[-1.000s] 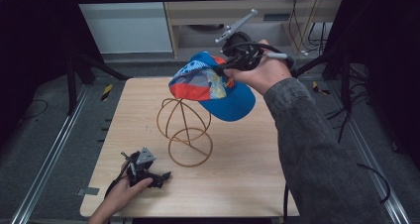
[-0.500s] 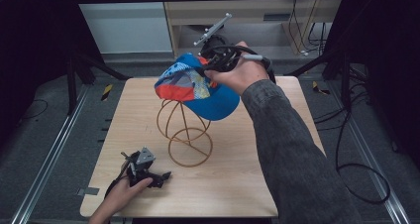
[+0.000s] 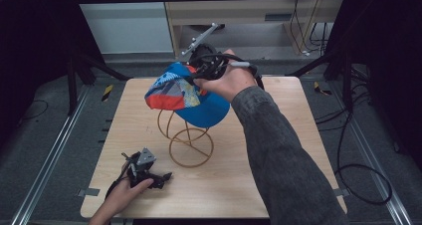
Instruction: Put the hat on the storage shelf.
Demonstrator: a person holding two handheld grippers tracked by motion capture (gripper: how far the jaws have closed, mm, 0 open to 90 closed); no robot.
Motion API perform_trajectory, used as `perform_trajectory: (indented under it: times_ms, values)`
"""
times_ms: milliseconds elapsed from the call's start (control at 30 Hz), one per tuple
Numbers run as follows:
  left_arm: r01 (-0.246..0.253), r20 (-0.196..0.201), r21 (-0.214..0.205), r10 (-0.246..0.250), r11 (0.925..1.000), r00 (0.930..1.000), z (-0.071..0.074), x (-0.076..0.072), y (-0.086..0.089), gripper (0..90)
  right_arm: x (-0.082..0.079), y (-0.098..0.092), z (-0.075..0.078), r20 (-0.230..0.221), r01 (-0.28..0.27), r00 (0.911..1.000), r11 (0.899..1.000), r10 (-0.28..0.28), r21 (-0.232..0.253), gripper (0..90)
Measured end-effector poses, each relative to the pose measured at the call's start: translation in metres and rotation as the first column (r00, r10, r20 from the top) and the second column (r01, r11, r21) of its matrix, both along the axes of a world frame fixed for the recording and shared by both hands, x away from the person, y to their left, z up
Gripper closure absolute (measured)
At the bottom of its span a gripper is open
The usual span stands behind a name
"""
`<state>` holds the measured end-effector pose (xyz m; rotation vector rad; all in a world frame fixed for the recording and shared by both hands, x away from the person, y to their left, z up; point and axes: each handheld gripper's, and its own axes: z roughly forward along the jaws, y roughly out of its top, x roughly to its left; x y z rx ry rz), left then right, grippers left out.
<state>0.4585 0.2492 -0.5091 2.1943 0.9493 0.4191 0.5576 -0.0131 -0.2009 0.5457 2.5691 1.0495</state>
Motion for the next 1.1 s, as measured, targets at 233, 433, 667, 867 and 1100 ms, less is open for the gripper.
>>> perform_trajectory:
  times_ms: [233,433,667,867,1100]
  values:
    - [-0.004,0.001,0.002,0.004,1.0,1.0,0.0,0.0,0.0,0.0,-0.003,0.017,-0.006,-0.012,-0.028,0.9996,0.999,0.027,-0.023,90.0]
    - [-0.003,0.001,0.003,0.003,1.0,1.0,0.0,0.0,0.0,0.0,0.0,0.029,-0.015,-0.038,-0.048,0.9982,0.998,0.046,-0.043,90.0]
    - [-0.005,0.0,0.002,0.005,1.0,1.0,0.0,0.0,0.0,0.0,0.002,0.037,-0.02,-0.047,-0.06,0.9972,0.997,0.058,-0.054,89.9]
    - [-0.005,0.001,0.0,0.005,1.0,1.0,0.0,0.0,0.0,0.0,0.0,0.042,-0.025,-0.056,-0.076,0.9958,0.995,0.072,-0.069,89.7]
    - [-0.006,0.001,0.0,0.006,1.0,1.0,0.0,-0.001,0.0,0.0,-0.002,0.047,-0.031,-0.064,-0.089,0.9944,0.993,0.084,-0.077,89.4]
